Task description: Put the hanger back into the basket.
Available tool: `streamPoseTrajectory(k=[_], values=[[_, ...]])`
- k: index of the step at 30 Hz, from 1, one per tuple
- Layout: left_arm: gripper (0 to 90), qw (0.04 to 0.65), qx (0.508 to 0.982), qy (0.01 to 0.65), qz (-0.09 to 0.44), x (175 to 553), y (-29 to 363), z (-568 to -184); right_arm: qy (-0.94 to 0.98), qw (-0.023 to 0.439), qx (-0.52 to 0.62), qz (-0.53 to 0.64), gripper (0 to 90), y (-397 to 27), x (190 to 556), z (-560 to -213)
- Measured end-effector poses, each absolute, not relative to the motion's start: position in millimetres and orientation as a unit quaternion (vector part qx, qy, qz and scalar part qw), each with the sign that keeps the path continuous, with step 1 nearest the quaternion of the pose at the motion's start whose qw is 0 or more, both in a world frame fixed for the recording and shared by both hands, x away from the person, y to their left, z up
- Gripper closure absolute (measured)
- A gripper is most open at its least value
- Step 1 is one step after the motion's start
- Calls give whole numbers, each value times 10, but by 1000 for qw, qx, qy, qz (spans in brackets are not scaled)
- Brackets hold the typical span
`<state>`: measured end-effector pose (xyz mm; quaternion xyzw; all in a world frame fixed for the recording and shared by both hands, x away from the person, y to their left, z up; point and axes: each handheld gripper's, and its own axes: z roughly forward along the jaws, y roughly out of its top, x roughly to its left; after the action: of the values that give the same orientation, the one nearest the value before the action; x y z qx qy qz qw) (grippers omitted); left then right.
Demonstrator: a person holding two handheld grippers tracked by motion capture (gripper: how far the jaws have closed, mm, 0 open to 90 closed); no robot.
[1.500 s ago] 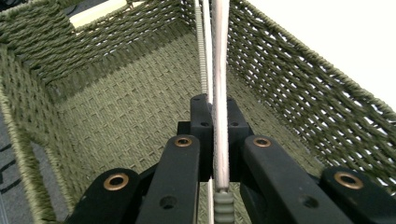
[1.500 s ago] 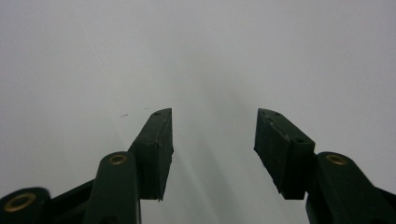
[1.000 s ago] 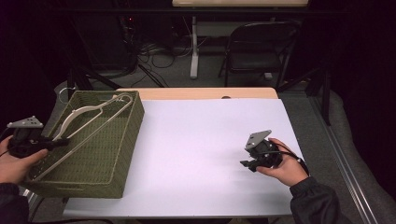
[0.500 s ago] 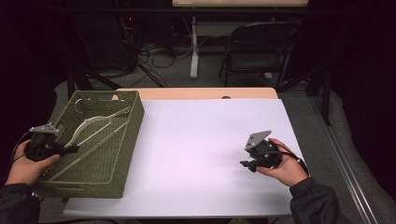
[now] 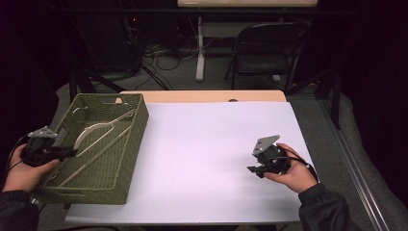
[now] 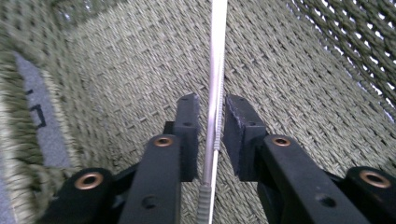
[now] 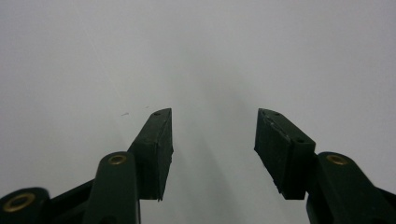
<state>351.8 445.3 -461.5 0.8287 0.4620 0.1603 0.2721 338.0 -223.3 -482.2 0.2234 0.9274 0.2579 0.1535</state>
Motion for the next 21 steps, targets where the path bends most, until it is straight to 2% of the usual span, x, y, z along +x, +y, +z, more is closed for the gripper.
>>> streamPoseTrajectory(k=[5,6,12,15,21], values=[[552,274,808,476,214,3430,4502,-4504,928,156,225,253,463,-2233,3369,-4812],[540,279,804,477,221,3401,4507,-4474,921,166,226,271,462,-2229,3367,-4841],[449,309,781,488,236,3247,4489,-4353,925,159,231,257,439,-2260,3332,-4821],[442,327,771,491,238,3160,4418,-4291,923,160,233,260,431,-2259,3324,-4837],[408,380,772,449,241,2880,3988,-4110,921,161,236,266,420,-2275,3245,-4803]])
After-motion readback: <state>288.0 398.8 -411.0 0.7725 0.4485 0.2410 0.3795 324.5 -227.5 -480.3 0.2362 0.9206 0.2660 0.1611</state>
